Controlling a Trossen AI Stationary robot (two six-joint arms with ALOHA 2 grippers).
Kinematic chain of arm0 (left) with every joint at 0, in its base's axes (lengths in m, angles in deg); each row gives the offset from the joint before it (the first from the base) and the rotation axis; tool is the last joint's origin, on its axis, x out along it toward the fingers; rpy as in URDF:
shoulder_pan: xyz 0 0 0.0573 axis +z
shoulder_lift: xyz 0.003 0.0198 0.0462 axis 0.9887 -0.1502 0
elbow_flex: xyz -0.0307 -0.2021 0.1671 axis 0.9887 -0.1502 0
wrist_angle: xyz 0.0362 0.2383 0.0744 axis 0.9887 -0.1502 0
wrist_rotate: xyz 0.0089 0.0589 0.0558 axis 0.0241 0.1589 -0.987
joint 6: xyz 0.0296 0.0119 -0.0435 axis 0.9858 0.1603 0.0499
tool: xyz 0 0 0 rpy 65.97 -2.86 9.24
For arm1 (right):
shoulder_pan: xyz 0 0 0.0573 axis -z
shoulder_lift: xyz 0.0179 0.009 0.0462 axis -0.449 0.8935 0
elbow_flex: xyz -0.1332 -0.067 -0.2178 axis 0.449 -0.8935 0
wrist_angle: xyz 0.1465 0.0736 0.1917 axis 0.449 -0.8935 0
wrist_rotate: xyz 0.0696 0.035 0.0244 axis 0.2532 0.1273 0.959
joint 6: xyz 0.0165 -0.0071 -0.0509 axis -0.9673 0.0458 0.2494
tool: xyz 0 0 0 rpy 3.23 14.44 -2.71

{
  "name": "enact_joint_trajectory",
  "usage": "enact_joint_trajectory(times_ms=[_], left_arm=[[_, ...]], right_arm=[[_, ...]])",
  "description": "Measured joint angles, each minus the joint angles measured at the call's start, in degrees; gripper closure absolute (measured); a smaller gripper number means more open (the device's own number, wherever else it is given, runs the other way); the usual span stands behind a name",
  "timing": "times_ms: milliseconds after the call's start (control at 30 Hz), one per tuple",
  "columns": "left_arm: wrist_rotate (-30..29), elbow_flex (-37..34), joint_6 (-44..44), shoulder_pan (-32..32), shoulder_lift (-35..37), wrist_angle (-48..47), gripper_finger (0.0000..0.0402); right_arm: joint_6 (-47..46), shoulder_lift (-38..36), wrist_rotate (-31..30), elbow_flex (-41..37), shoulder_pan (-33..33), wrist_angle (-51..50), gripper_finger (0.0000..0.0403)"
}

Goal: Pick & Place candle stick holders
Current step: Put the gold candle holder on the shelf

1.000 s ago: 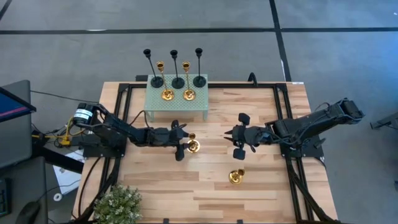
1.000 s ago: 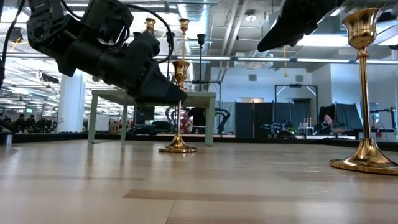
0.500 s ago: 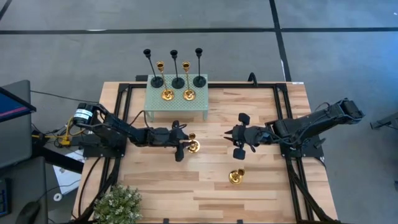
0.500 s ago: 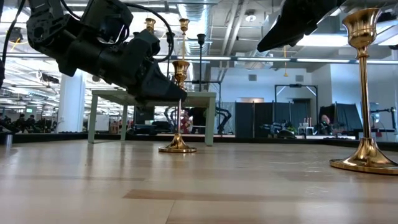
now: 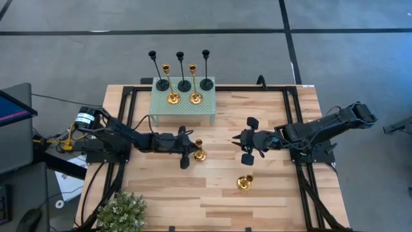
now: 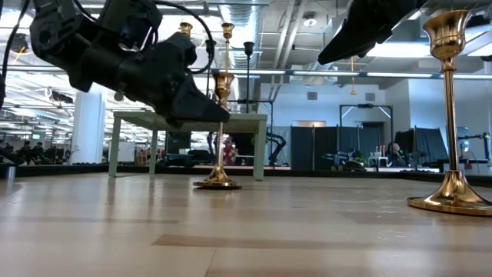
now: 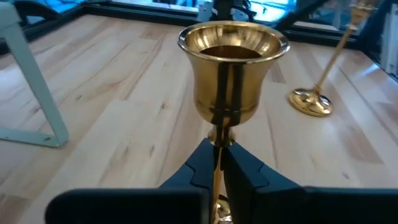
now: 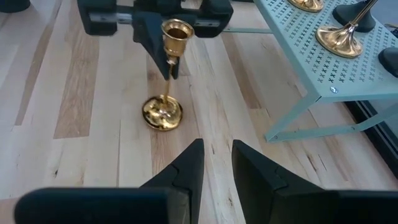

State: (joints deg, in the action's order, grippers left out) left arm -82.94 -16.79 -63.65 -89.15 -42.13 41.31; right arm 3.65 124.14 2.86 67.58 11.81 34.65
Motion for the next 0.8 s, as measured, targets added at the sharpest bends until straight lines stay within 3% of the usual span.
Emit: enact_joint_trajectory(times_ms=[167,467,667,800], left_arm=[[-2.33,-0.02,-1.7,-1.57,6.94,-9.95,0.0388],[-12.23,-0.04,-5.81,-4.75,29.29,-29.65,0.0388],[-21.45,1.34,-5.84,-7.29,40.91,-41.64,0.0388],[-29.17,5.29,-5.42,-8.68,44.23,-50.71,0.0388]], right_arm=[[0.0,0.0,0.0,0.0,0.0,-0.01,0.0329],[0.0,0.0,0.0,0.0,0.0,-0.04,0.0329],[0.0,0.0,0.0,0.0,0.0,-0.28,0.0329],[0.0,0.0,0.0,0.0,0.0,-0.51,0.0329]])
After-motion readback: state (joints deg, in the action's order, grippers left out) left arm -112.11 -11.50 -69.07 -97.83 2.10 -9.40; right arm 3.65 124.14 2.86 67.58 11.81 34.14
